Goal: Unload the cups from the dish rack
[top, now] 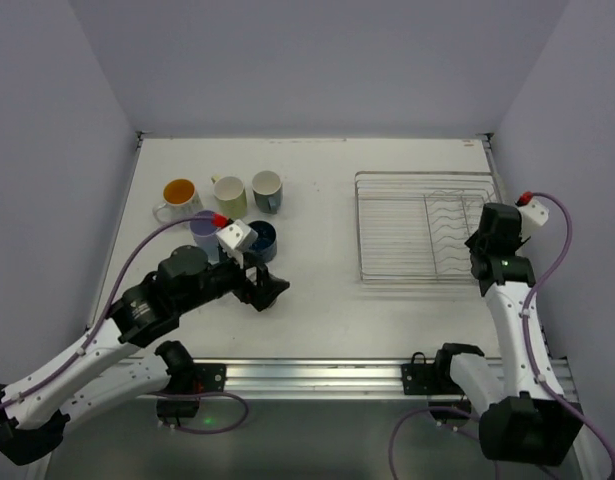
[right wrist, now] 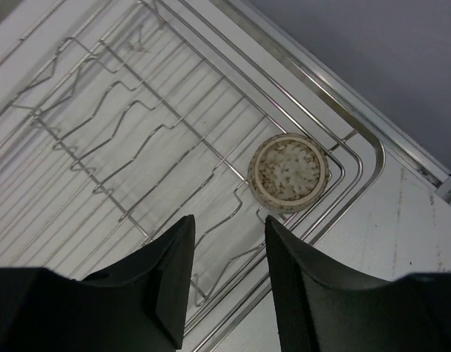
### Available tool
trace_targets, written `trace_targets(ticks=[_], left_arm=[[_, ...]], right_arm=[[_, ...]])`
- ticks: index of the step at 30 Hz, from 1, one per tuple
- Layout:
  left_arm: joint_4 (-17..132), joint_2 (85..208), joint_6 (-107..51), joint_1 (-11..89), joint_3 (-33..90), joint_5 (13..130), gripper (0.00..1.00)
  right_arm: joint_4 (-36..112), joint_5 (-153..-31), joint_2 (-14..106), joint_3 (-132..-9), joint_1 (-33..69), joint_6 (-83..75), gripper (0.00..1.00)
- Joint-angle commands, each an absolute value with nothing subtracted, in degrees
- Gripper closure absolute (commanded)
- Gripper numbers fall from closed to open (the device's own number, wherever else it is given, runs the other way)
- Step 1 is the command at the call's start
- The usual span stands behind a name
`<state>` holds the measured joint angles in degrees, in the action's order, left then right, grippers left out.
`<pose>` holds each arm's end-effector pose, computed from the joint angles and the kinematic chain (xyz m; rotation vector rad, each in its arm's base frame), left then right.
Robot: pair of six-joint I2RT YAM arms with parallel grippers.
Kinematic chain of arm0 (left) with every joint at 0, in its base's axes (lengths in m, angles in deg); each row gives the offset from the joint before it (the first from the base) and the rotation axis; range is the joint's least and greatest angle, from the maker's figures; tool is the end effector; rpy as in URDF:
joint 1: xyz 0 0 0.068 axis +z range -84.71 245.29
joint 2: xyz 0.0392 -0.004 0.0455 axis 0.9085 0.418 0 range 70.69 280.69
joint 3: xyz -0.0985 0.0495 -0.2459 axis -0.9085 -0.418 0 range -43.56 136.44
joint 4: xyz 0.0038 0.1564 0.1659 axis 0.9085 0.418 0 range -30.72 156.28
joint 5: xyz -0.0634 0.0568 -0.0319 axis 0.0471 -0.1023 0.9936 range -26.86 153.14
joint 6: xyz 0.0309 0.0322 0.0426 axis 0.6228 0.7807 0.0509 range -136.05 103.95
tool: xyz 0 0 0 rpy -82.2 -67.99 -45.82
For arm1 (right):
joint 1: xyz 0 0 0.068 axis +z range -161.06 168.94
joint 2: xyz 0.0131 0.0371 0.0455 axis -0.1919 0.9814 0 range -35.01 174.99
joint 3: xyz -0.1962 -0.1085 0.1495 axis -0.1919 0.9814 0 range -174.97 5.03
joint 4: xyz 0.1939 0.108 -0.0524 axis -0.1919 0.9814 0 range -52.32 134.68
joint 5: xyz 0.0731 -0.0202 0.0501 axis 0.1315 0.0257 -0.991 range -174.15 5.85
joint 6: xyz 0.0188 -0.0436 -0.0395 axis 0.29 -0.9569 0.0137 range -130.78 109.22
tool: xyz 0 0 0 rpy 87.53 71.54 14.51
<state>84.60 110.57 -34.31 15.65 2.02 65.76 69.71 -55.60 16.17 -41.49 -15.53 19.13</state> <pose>0.0862 -0.1046 0.3205 0.5732 1.9209 -0.8273 0.1598 -0.0349 0.2908 0.8853 1.9453 -0.2919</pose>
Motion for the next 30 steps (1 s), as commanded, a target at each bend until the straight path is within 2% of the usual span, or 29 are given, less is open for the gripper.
trace_targets(ticks=[1,4,6,11,19,30], left_arm=[[80.4,106.7,-33.4,15.3,-1.6,71.8,0.08],[80.2,102.1,-33.1,15.3,-3.9,71.9,0.06],[80.6,99.8,-33.0,15.3,-4.3,70.9,0.04],[82.1,97.5,-33.1,15.3,-4.0,67.6,0.0],[83.2,95.5,-34.2,12.7,-4.3,63.4,0.0],[83.8,95.1,-34.4,11.2,-4.1,58.8,0.0]], right_arm=[[66.5,-59.7,21.7,-43.8,-20.9,17.5,0.54],[66.7,-63.2,25.6,-45.7,-25.6,18.8,0.51],[68.8,-63.6,30.9,-47.5,-27.9,18.6,0.45],[74.1,-60.6,39.1,-52.9,-30.4,16.5,0.4],[80.7,-61.0,46.0,-60.1,-32.3,16.6,0.33],[84.4,-65.5,53.1,-61.1,-32.2,19.1,0.32]])
